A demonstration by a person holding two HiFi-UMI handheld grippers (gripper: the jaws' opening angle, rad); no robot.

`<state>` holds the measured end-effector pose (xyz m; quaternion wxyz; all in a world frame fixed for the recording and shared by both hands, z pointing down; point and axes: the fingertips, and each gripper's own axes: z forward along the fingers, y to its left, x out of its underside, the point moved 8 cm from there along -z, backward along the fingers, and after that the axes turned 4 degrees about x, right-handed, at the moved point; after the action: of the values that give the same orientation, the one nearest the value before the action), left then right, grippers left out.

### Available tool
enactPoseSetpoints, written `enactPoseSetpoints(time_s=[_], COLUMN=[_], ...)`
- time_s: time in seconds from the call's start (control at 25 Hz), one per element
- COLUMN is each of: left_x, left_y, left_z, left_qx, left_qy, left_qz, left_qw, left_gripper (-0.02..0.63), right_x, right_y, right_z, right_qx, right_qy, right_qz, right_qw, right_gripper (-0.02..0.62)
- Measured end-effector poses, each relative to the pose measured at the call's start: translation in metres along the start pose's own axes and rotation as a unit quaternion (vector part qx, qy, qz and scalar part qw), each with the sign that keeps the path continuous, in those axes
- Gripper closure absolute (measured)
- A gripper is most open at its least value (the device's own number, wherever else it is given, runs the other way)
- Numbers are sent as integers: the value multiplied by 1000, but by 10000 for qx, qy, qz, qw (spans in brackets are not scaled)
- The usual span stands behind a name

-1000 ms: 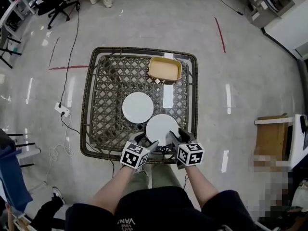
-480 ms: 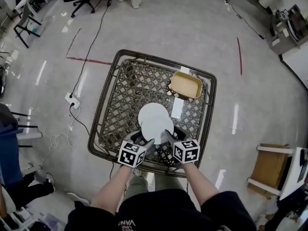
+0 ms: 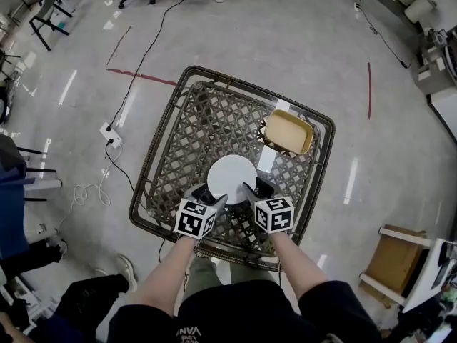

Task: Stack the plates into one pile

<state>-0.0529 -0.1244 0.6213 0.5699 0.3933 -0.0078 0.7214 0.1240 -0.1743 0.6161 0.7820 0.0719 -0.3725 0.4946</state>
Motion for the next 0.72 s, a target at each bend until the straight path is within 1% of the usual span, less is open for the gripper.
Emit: enactPoseSetpoints(time_s=[0.12, 0.24, 0.4, 0.56, 0.72], left_x=[-4, -5, -6, -8, -10], left_y=[-1, -4, -2, -2, -4], left_z=[5, 9, 11, 10, 4], left_qx=[-61, -90, -129, -135, -148], left_qy=[144, 265, 232, 227, 107], left_qz=[-13, -35, -96, -105, -86], left_qw=[9999, 9996, 9996, 9996, 9998], left_gripper=[308, 307, 307, 307, 307], right_x=[-6, -10, -10, -10, -11], right_y=[-3, -3, -3, -2, 0], right_z=[3, 4, 5, 5, -1], right_qx=[37, 77, 74, 84, 141], right_qy=[22, 77, 119, 128, 55], right_qz=[-163, -259, -308, -356, -296], right_qw=[9999, 9996, 9994, 9992, 9994], right_gripper=[421, 399, 399, 385, 380])
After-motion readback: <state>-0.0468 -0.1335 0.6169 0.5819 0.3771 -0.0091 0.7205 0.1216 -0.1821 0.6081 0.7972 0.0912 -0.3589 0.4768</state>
